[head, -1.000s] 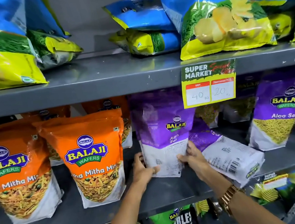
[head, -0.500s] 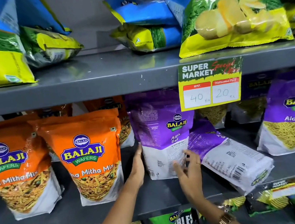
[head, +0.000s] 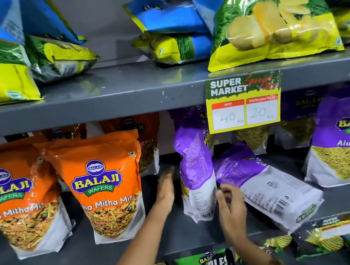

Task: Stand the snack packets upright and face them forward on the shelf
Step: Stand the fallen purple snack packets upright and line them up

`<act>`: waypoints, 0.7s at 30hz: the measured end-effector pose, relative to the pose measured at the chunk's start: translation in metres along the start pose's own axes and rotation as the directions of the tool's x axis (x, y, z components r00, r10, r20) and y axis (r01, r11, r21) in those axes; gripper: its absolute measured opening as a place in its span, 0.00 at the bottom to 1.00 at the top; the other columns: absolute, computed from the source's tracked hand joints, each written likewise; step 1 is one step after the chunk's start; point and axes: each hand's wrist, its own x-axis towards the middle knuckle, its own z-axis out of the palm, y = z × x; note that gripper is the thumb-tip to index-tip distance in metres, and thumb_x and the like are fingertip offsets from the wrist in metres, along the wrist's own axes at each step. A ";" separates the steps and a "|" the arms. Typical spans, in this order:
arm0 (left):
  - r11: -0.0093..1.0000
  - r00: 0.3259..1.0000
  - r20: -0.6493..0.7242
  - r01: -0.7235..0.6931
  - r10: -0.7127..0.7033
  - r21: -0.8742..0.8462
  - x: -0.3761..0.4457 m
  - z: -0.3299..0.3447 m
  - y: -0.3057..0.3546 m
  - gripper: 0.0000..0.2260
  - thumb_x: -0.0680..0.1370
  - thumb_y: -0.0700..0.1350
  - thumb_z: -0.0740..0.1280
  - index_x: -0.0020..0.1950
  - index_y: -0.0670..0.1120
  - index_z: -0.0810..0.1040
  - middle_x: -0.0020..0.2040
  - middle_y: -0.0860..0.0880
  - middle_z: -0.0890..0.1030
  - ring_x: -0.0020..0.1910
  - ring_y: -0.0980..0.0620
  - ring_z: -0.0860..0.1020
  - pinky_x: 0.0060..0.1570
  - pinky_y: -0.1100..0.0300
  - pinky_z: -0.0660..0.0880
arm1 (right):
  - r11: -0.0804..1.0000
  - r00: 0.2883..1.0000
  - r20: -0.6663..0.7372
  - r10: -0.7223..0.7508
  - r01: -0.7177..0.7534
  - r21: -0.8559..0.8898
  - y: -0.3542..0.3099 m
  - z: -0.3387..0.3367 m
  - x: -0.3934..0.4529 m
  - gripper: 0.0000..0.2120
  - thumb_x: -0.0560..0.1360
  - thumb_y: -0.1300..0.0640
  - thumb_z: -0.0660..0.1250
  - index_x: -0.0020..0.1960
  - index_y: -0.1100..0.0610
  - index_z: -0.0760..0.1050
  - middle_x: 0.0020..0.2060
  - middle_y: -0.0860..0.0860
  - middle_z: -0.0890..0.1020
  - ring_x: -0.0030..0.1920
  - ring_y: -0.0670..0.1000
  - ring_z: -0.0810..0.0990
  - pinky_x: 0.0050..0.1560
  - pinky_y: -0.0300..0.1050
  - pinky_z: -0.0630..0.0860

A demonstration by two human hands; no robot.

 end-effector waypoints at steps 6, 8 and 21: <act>0.998 0.987 0.150 0.055 -0.053 -0.007 0.006 0.011 -0.007 0.13 0.77 0.50 0.57 0.48 0.47 0.80 0.41 0.52 0.85 0.41 0.56 0.82 0.38 0.68 0.76 | 1.000 0.978 0.209 -0.004 0.003 0.005 -0.001 0.005 -0.047 0.15 0.75 0.55 0.63 0.61 0.54 0.69 0.57 0.49 0.74 0.58 0.43 0.73 0.58 0.38 0.69; 1.000 0.995 0.098 -0.017 0.017 0.001 0.005 0.007 -0.011 0.15 0.77 0.48 0.58 0.61 0.47 0.74 0.57 0.44 0.81 0.58 0.46 0.77 0.59 0.55 0.74 | 0.998 0.985 0.170 0.034 -0.042 0.043 -0.006 0.004 -0.038 0.15 0.73 0.51 0.61 0.59 0.52 0.69 0.54 0.49 0.77 0.53 0.37 0.74 0.52 0.27 0.68; 0.870 0.899 -0.063 -0.398 0.433 0.289 -0.058 -0.001 -0.053 0.24 0.75 0.46 0.67 0.70 0.46 0.65 0.34 0.53 0.67 0.34 0.60 0.70 0.40 0.72 0.70 | 0.848 0.868 0.331 0.370 -0.461 0.260 0.014 0.018 0.052 0.20 0.81 0.53 0.48 0.66 0.63 0.66 0.64 0.59 0.72 0.66 0.57 0.70 0.66 0.48 0.65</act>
